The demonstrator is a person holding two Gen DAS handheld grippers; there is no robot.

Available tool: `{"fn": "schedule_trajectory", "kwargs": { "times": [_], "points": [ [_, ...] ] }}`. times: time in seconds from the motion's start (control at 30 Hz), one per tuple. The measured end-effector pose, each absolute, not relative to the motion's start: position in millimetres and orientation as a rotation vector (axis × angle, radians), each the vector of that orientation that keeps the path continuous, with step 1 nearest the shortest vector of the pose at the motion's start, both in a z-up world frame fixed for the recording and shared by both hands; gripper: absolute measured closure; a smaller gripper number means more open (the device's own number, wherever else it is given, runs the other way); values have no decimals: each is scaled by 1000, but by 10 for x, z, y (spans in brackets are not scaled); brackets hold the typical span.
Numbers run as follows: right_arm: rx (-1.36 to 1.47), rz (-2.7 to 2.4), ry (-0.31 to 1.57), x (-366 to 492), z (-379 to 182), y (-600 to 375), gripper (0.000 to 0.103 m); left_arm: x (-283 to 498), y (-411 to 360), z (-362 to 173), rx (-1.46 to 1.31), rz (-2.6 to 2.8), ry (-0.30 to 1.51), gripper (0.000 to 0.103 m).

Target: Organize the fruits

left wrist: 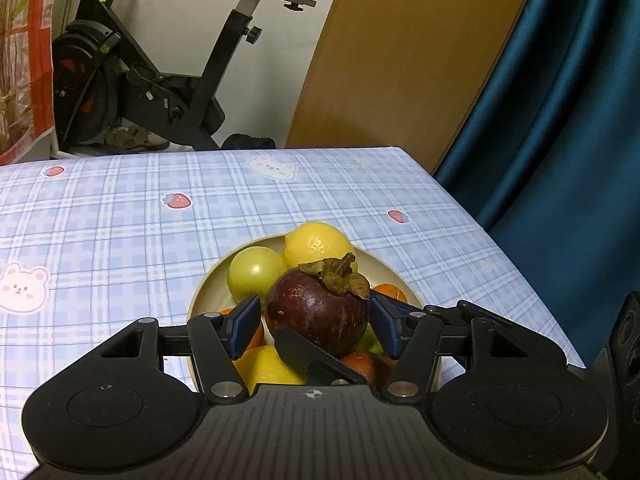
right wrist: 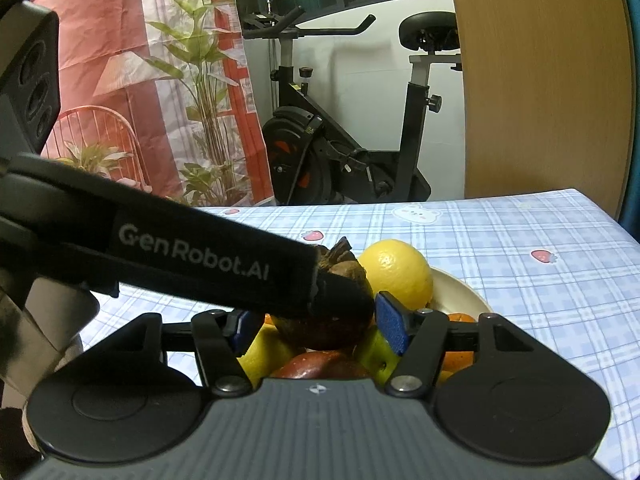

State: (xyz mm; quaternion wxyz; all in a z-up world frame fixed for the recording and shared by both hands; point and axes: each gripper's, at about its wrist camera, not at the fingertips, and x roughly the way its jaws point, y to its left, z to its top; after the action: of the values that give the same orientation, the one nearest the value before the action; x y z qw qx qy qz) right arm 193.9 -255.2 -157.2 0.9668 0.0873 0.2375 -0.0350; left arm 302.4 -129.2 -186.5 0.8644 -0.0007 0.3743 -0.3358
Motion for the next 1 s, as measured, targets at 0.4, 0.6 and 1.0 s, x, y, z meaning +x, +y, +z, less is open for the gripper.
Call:
{"fn": "schedule_trajectory", "kwargs": {
  "times": [0.4, 0.6, 1.0],
  "points": [
    [170, -90, 486, 1890, -1504, -2555, 35, 2969, -1230, -1785, 2, -668, 771, 39],
    [150, -118, 486, 1803, -1434, -2533, 17, 2871, -1142, -1664, -1, -656, 745, 37],
    [153, -184, 516, 1466, -1076, -2497, 0, 2412, -719, -1206, 34, -532, 637, 12]
  ]
}}
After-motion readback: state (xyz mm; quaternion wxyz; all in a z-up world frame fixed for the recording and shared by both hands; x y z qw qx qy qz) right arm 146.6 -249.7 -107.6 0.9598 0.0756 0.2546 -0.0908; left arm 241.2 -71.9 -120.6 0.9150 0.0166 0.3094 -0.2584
